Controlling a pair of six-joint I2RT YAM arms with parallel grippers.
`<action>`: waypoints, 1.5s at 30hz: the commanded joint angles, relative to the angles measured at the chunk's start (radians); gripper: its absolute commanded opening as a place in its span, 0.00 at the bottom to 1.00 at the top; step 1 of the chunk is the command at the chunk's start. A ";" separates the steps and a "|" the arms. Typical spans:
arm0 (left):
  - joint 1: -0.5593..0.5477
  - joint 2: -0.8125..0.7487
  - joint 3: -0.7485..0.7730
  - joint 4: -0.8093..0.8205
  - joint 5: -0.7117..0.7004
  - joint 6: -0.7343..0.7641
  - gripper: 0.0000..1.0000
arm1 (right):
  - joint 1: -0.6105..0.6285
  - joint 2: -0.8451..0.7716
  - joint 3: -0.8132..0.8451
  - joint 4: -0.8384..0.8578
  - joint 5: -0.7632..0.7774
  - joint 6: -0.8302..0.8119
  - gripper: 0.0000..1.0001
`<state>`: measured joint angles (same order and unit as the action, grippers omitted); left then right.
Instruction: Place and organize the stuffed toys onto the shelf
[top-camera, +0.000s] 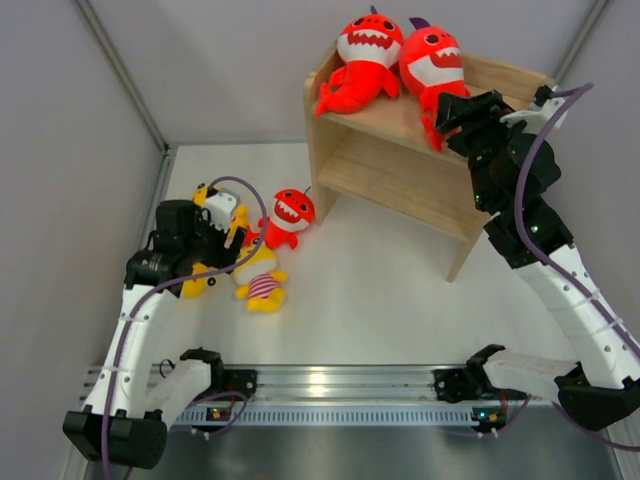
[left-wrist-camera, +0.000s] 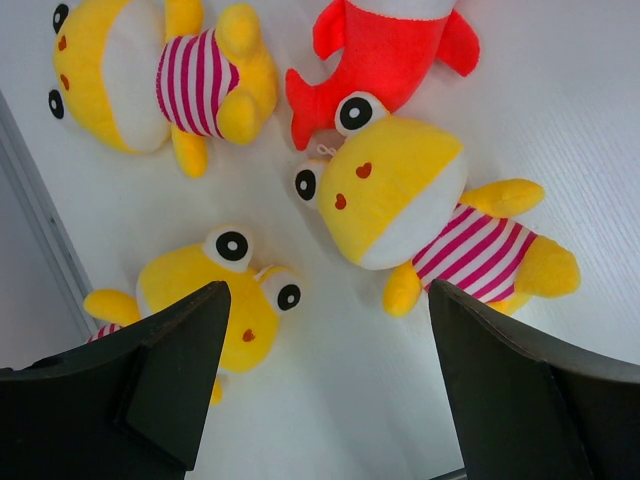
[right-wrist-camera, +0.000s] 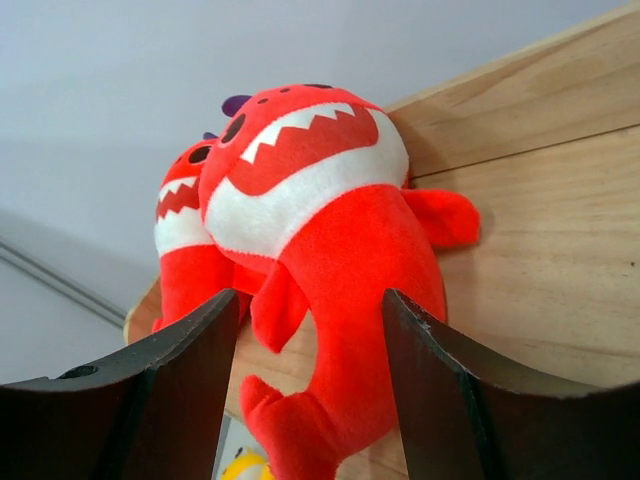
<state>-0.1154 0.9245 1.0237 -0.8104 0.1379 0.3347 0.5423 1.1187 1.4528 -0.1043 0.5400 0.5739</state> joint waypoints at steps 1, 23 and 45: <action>0.000 -0.018 0.001 0.010 0.005 -0.003 0.87 | -0.012 -0.002 0.011 0.072 -0.049 0.024 0.59; 0.000 -0.010 0.004 0.010 0.002 0.001 0.87 | 0.076 0.154 0.257 -0.067 -0.292 -0.126 0.56; 0.000 0.001 0.027 0.008 -0.007 -0.006 0.87 | 0.107 0.158 0.373 -0.637 -0.302 -0.643 0.60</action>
<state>-0.1154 0.9527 1.0271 -0.8131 0.1337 0.3351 0.6327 1.2785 1.8122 -0.7414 0.2279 -0.0761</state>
